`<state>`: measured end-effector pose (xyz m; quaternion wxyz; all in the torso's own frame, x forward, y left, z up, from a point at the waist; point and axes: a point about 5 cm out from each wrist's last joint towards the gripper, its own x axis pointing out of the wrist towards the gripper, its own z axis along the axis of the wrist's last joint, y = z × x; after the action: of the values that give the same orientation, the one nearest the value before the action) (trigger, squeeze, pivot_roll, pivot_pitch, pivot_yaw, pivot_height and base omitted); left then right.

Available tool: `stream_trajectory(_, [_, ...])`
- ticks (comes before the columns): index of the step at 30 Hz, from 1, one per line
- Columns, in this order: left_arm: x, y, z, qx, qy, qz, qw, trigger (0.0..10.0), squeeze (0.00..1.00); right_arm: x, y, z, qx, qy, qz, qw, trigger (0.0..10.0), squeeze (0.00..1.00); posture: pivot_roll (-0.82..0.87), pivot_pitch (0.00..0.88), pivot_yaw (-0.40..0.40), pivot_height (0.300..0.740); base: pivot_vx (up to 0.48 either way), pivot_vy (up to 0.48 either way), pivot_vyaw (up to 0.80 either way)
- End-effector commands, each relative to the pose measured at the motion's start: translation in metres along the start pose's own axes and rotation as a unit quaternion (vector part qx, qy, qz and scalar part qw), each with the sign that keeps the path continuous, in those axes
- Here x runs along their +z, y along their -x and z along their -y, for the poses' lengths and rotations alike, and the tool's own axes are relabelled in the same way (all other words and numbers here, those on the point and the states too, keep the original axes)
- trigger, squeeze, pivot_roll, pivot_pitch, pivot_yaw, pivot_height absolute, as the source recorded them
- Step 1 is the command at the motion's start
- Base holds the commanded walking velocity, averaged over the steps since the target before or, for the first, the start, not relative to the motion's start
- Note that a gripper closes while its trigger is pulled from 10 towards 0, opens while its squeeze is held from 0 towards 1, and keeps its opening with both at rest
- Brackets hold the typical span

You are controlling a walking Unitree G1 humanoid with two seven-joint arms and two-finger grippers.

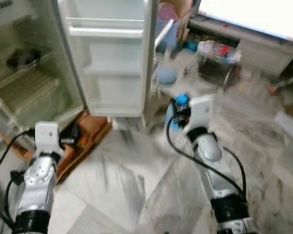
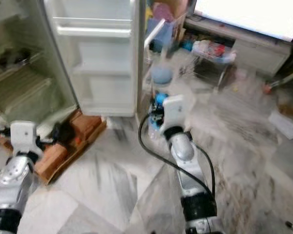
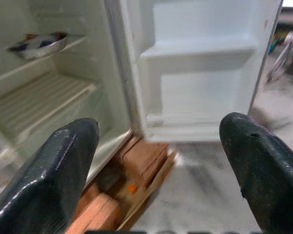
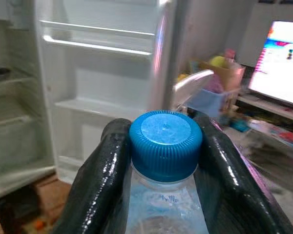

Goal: Restocking fridge

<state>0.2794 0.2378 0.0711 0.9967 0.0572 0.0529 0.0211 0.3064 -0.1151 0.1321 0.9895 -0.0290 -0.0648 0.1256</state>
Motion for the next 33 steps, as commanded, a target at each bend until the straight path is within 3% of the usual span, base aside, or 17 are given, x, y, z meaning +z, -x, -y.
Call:
stream_trajectory(1, [0.001, -0.003, 0.013, -0.023, 0.009, 0.000, 1.000, 10.0, 0.00, 0.003, 0.001, 0.015, -0.021, 0.012, 0.005, 1.000, 10.0, 0.00, 0.10, 0.000, -0.033, 0.740, 0.330, 0.349, 0.00])
stream_trajectory(19, [-0.001, -0.001, 0.020, -0.045, 0.006, -0.005, 0.999, 10.0, 0.00, 0.001, 0.001, 0.013, -0.021, 0.011, 0.003, 1.000, 10.0, 0.00, 0.10, 0.000, -0.034, 0.740, 0.065, 0.445, 0.00])
stream_trajectory(26, [-0.009, 0.012, 0.015, -0.051, -0.016, -0.016, 0.998, 10.0, 0.00, -0.017, 0.026, 0.034, -0.072, 0.032, -0.031, 0.996, 10.0, 0.00, 0.10, 0.000, -0.016, 0.740, 0.000, 0.473, 0.00])
stream_trajectory(33, [-0.007, 0.013, 0.010, -0.047, -0.016, -0.006, 0.999, 10.0, 0.00, -0.021, 0.027, 0.038, -0.089, 0.029, -0.039, 0.995, 10.0, 0.00, 0.10, 0.000, -0.016, 0.740, 0.000, 0.134, 0.00])
